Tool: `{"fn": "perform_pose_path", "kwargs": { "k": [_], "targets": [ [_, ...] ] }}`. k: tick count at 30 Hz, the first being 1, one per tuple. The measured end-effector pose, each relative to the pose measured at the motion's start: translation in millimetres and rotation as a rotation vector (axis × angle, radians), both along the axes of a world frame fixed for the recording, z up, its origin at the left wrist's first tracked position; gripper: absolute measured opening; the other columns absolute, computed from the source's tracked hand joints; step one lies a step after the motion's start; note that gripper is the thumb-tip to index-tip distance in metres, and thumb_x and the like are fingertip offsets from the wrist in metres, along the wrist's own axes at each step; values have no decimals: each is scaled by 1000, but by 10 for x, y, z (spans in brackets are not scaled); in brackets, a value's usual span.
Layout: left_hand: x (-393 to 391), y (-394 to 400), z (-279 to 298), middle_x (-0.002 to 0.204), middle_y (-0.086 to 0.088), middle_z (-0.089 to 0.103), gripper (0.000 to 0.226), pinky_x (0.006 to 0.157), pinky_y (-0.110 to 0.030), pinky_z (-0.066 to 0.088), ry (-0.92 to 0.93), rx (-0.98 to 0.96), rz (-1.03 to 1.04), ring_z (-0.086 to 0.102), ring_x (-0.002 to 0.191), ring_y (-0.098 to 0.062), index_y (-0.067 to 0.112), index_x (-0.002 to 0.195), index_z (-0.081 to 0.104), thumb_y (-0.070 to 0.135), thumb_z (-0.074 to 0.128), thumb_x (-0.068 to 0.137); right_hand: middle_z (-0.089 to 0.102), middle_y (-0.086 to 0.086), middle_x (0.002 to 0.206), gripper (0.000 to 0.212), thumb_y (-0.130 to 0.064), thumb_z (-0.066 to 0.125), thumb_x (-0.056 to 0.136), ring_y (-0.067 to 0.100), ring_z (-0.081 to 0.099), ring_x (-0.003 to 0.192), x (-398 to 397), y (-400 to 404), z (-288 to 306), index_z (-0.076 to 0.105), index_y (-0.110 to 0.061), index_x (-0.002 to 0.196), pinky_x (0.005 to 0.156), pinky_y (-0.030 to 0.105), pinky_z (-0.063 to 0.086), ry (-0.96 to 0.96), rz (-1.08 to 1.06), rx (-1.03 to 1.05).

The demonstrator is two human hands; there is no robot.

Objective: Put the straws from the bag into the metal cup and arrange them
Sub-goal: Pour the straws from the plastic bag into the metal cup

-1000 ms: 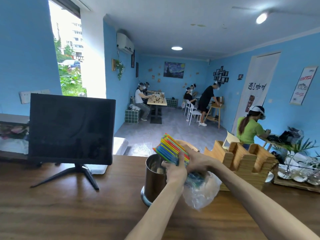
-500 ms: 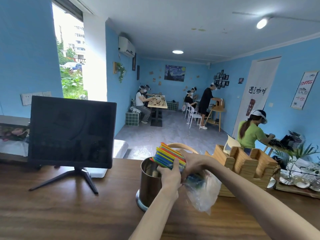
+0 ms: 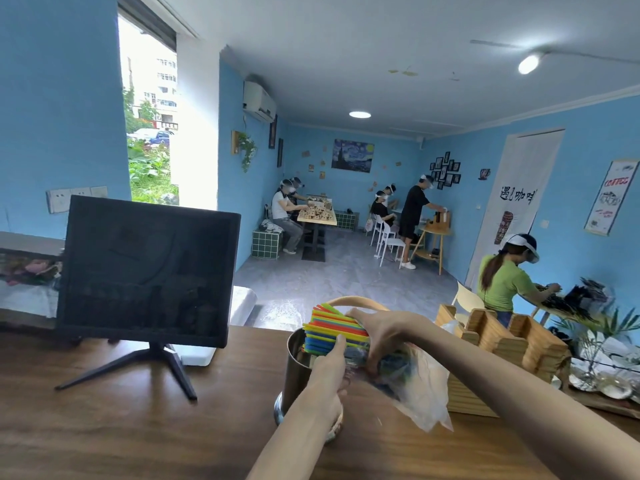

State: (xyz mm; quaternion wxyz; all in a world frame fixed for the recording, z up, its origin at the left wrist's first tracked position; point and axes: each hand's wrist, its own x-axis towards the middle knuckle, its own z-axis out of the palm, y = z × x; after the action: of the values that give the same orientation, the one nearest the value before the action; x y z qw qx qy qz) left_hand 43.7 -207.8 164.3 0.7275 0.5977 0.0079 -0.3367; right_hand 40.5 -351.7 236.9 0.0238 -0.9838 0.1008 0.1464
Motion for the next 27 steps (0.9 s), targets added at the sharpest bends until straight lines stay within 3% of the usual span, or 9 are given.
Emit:
{"fn": "perform_pose_path", "kwargs": {
  "k": [3, 8, 12, 14, 16, 19, 22, 25, 27],
  "targets": [
    [113, 50, -175, 128, -15, 65, 56, 71, -31, 51, -10, -45, -10, 66, 89, -25, 13, 141, 50, 52, 54, 100, 53, 1, 139, 116, -32, 93, 64, 22, 56, 121, 31, 24, 8, 19, -31, 154, 100, 37, 53, 21, -7, -20],
    [144, 201, -241, 139, -19, 58, 68, 61, -33, 56, 52, -115, -19, 69, 93, -29, 14, 149, 36, 47, 63, 97, 53, 3, 138, 119, -32, 92, 65, 23, 56, 120, 68, 98, 18, 14, -31, 155, 97, 36, 54, 50, -2, -32],
    [18, 432, -112, 126, -17, 63, 58, 69, -36, 59, -2, -46, 25, 69, 92, -30, 17, 129, 37, 56, 62, 93, 53, 4, 138, 118, -33, 91, 65, 24, 56, 120, 83, 148, 28, 16, -31, 155, 98, 37, 54, 56, 9, -48],
    [-74, 620, -27, 109, -6, 65, 59, 75, -38, 57, -278, 187, 1, 68, 94, -23, 25, 106, 38, 79, 44, 83, 53, 5, 139, 117, -35, 91, 66, 25, 57, 120, 80, 165, 33, 16, -32, 155, 98, 37, 53, 59, 13, -66],
    [-15, 747, 13, 100, 7, 59, 63, 71, -29, 48, -765, 432, 30, 61, 91, -10, 30, 97, 38, 88, 24, 75, 54, 5, 139, 116, -35, 91, 67, 25, 57, 121, 81, 176, 35, 15, -32, 155, 98, 38, 53, 61, 12, -74],
    [368, 621, 35, 115, 14, 55, 49, 86, -23, 40, -1383, 545, 129, 52, 106, -7, 35, 116, 44, 75, 27, 92, 55, 5, 137, 116, -35, 91, 66, 26, 57, 120, 79, 203, 50, 16, -33, 155, 99, 39, 53, 64, 11, -89],
    [755, 373, 62, 148, 7, 46, 62, 114, -30, 27, -1494, 555, -79, 39, 138, -14, 30, 145, 38, 67, 44, 95, 55, 4, 136, 114, -36, 92, 64, 25, 57, 119, 83, 235, 50, 20, -34, 152, 98, 40, 54, 66, 3, -128],
    [944, 271, 113, 166, 5, 26, 100, 125, -36, 17, -1485, 489, -401, 21, 153, -15, 28, 158, 19, 77, 60, 81, 53, 3, 140, 111, -36, 91, 65, 25, 55, 122, 97, 249, 60, 20, -34, 151, 102, 41, 51, 94, 3, -124],
    [1045, 272, 187, 169, 3, 14, 126, 128, -38, 7, -1495, 558, -565, 7, 156, -14, 25, 162, 7, 84, 67, 67, 52, 3, 140, 111, -39, 90, 66, 25, 56, 122, 109, 252, 66, 19, -33, 151, 104, 43, 51, 110, -2, -129]
  ]
}}
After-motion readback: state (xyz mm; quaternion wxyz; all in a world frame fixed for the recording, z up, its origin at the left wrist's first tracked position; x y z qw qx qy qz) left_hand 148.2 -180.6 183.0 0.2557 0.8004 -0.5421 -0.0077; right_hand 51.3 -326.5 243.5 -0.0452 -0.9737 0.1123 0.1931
